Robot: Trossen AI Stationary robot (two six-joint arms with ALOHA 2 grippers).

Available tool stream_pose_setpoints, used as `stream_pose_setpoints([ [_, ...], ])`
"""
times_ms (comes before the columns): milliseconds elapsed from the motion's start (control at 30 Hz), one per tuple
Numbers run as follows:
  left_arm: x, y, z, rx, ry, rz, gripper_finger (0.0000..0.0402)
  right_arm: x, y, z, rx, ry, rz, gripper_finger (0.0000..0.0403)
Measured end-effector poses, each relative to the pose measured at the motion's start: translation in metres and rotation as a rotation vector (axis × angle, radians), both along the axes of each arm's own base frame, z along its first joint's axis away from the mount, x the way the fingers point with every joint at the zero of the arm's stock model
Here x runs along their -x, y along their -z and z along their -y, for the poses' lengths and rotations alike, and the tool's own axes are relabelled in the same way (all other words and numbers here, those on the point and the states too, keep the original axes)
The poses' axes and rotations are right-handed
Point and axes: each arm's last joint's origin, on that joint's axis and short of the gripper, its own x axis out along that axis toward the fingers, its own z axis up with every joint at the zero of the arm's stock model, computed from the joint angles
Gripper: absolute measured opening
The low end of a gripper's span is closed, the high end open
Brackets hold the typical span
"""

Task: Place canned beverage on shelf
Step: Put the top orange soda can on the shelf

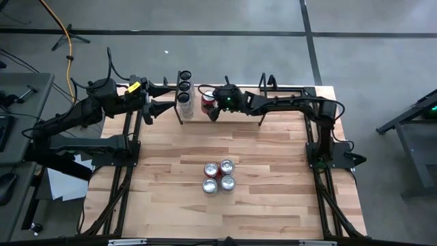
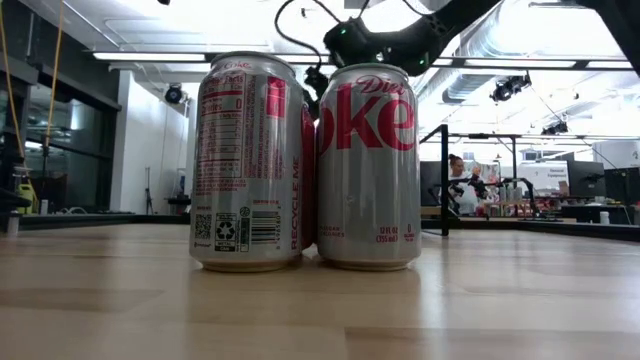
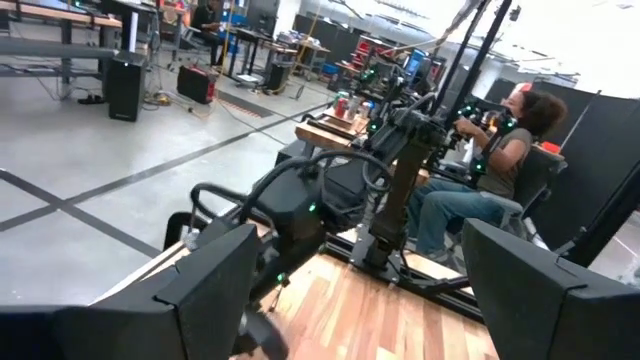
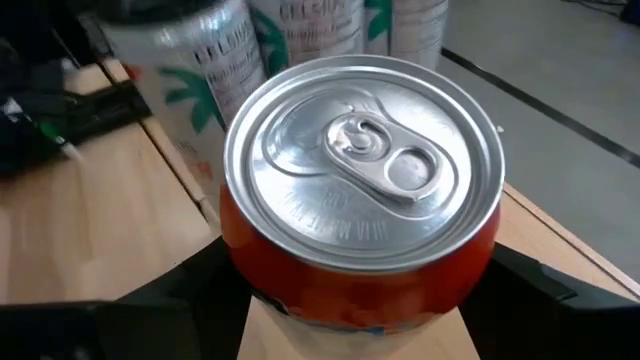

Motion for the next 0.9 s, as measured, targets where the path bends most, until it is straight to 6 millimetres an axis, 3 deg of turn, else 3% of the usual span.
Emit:
stream_pose_setpoints([
  [433,0.000,0.000,0.000,0.060,-0.001,0.021,0.0304,-0.023,-0.001,0.041,0.068,0.019,-0.041,0.0273],
  [900,0.000,-0.001,0.000,0.058,0.000,0.026,0.0304,-0.037,0.021,0.047,0.035,-0.018,-0.081,0.0273],
])
